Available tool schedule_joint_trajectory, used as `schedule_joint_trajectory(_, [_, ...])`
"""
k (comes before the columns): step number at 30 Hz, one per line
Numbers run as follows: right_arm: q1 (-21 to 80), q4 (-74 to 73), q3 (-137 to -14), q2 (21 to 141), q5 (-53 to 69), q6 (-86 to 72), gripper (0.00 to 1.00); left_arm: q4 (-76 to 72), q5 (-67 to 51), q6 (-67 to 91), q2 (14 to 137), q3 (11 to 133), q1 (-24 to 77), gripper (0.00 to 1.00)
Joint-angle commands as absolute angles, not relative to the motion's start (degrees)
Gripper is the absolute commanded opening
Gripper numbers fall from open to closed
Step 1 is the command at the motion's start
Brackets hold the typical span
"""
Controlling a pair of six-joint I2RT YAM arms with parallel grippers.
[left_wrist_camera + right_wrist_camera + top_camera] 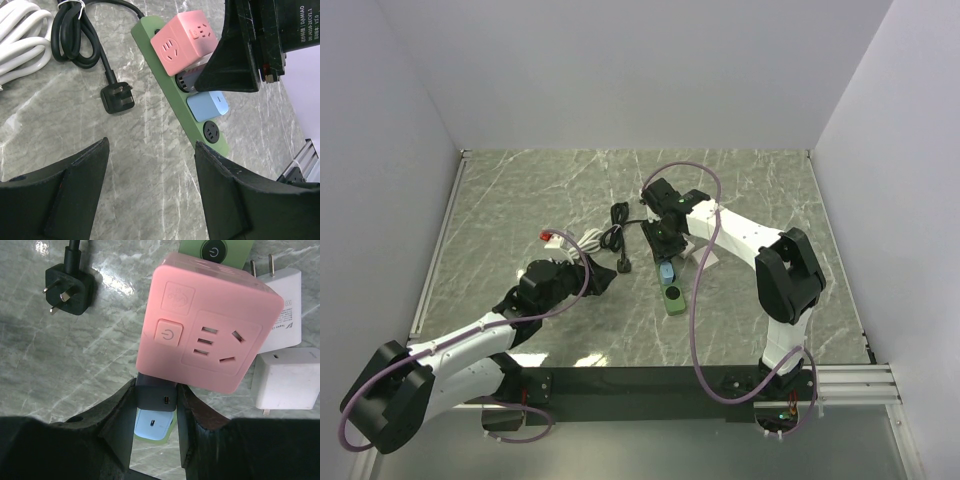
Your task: Insert the plug
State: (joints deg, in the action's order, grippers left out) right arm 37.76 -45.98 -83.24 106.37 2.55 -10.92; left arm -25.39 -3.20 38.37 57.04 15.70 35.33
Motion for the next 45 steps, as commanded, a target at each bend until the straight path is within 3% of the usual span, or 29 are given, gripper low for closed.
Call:
schedule_joint_trajectory(1, [38.23, -49.13, -85.34, 106.79, 2.37, -10.11, 0.00, -27.16, -3.08, 37.44, 56.16, 15.73, 35.16, 0.75])
schedule_joint_trajectory(45, [39.29, -48.96, -83.06, 108.90, -3.07, -15.91, 0.00, -28.65, -2.90, 37.26, 56.07, 14.77, 35.16, 0.75])
